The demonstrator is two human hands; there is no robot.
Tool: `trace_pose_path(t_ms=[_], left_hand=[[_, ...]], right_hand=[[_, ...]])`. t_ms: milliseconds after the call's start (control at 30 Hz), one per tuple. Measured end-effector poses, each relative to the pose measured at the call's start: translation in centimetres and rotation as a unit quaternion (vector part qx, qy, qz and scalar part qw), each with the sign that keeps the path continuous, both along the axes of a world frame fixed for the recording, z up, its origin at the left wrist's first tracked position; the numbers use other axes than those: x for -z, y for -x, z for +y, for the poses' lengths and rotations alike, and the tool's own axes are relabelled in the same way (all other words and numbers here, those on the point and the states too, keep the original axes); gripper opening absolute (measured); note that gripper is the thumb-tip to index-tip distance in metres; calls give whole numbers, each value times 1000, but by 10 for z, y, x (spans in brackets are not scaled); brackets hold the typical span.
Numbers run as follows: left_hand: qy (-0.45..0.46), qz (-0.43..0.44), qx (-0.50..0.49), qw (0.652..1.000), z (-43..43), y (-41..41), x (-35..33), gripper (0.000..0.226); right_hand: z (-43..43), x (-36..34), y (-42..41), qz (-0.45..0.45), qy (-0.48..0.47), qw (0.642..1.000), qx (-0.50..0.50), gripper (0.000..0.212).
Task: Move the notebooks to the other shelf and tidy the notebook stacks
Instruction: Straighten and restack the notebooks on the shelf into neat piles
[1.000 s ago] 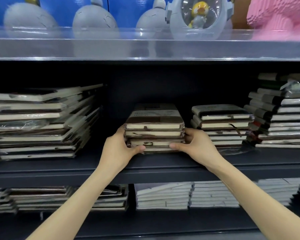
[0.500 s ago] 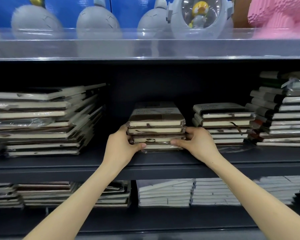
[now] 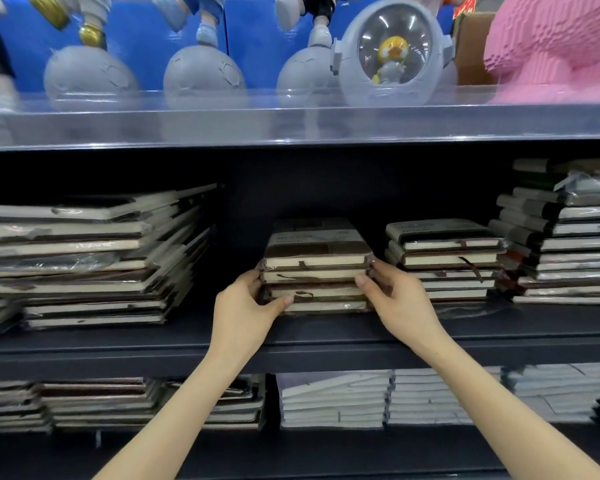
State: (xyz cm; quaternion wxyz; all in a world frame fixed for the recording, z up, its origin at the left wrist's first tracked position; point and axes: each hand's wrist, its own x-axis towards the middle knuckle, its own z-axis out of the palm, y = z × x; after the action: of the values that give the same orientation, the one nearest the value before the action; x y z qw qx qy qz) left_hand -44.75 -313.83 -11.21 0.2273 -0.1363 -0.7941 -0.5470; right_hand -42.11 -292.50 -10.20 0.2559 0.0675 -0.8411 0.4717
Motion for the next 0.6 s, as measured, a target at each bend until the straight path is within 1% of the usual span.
trace_pose_path(t_ms=[167, 267, 367, 433, 533, 600], left_hand=[[15, 14, -12, 1000, 2, -6, -1, 51], [17, 10, -20, 1000, 1, -7, -1, 52], [15, 5, -10, 1000, 0, -9, -3, 54], [15, -3, -12, 1000, 0, -11, -5, 57], [-17, -13, -13, 1000, -2, -13, -10, 63], [-37, -28, 4, 999, -4, -12, -15, 72]], right_hand=[[3, 1, -1, 3, 37, 999, 8, 54], [5, 2, -2, 10, 68, 997, 20, 50], [6, 2, -3, 13, 78, 997, 19, 45], [6, 2, -4, 19, 81, 996, 17, 45], [5, 0, -6, 44, 100, 994, 17, 44], [4, -4, -6, 56, 101, 993, 17, 50]])
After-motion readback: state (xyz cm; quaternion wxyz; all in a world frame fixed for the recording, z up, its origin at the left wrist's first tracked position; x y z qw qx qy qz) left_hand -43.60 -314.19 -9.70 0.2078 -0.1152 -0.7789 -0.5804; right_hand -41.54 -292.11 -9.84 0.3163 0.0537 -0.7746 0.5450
